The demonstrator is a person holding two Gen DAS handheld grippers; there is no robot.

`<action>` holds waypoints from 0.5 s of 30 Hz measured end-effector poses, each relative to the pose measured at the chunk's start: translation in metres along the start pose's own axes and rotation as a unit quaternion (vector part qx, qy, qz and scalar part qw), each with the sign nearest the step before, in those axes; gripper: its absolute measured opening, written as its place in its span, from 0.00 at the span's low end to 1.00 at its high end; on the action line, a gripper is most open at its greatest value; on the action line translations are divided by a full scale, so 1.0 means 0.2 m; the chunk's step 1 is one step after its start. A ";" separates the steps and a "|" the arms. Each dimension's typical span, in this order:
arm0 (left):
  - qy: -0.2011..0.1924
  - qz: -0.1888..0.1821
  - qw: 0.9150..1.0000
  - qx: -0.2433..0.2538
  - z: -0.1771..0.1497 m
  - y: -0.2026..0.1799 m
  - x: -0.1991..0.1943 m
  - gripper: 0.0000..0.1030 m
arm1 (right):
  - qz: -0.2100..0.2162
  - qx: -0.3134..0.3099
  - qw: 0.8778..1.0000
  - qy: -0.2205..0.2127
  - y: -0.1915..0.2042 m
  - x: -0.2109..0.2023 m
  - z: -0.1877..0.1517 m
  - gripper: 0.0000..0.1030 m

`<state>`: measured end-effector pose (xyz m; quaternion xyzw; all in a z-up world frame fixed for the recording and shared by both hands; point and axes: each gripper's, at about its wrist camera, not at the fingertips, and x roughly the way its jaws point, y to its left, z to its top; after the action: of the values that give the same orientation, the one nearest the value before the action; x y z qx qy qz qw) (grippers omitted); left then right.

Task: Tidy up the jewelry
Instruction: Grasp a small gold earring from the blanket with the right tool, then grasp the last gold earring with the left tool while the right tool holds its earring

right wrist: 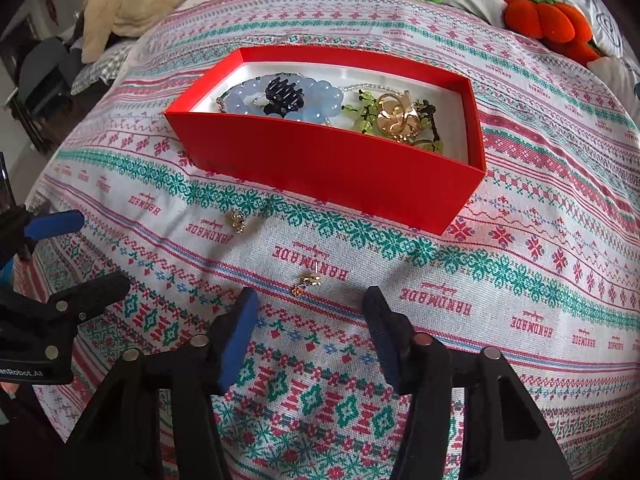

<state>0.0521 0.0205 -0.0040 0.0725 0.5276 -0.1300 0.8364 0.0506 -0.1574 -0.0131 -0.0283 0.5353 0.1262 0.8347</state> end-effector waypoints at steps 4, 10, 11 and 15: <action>0.001 0.000 1.000 -0.002 0.00 0.01 0.00 0.89 | 0.009 0.008 1.000 0.001 0.02 0.02 0.03 0.34; -0.001 -0.003 1.000 -0.003 0.01 0.00 0.00 0.89 | 0.019 0.020 1.000 0.005 0.02 0.04 0.04 0.17; -0.001 -0.003 1.000 -0.003 0.01 0.00 0.00 0.89 | 0.020 0.021 1.000 0.006 0.02 0.04 0.05 0.13; -0.004 -0.006 1.000 -0.002 0.02 -0.02 0.00 0.89 | 0.023 0.026 0.999 0.009 0.00 0.02 0.04 0.10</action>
<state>0.0542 0.0155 -0.0025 0.0671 0.5250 -0.1342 0.8377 0.0598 -0.1560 -0.0135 0.0046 0.5465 0.1310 0.8271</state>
